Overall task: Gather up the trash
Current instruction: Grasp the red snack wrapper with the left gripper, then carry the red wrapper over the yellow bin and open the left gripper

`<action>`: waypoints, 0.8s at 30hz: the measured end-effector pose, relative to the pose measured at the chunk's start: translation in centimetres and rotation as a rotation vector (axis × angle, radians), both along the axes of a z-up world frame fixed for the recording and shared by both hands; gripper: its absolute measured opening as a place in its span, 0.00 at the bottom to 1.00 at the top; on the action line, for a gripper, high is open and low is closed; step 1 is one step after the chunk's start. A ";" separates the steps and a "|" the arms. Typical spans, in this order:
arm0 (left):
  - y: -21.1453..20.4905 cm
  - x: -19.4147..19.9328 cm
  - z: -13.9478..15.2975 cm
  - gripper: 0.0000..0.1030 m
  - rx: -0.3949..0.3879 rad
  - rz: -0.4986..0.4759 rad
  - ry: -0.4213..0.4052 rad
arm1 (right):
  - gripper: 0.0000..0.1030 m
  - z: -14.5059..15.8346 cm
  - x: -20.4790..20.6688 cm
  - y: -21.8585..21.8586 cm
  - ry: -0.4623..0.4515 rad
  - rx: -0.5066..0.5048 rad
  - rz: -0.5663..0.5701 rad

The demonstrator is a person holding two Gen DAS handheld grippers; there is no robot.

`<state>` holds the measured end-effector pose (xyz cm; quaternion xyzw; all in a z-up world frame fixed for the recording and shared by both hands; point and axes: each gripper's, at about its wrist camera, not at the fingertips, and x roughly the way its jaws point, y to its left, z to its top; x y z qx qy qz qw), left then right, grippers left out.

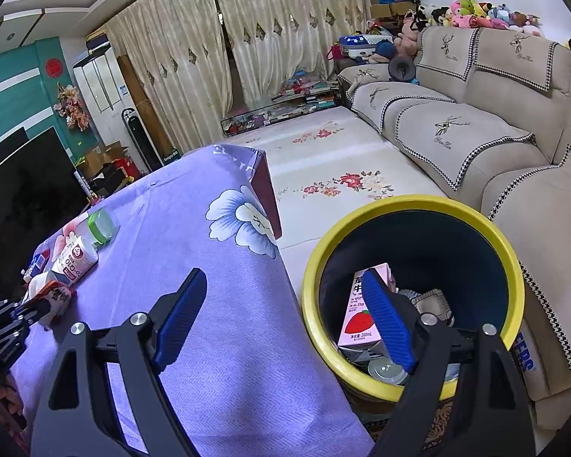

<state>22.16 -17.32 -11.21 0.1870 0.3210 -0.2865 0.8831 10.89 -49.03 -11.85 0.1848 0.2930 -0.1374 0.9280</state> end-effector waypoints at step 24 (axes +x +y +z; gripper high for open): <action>-5.8 -3.0 2.1 0.06 0.009 -0.069 0.078 | 0.93 2.1 -4.4 1.7 -0.195 -0.094 -0.103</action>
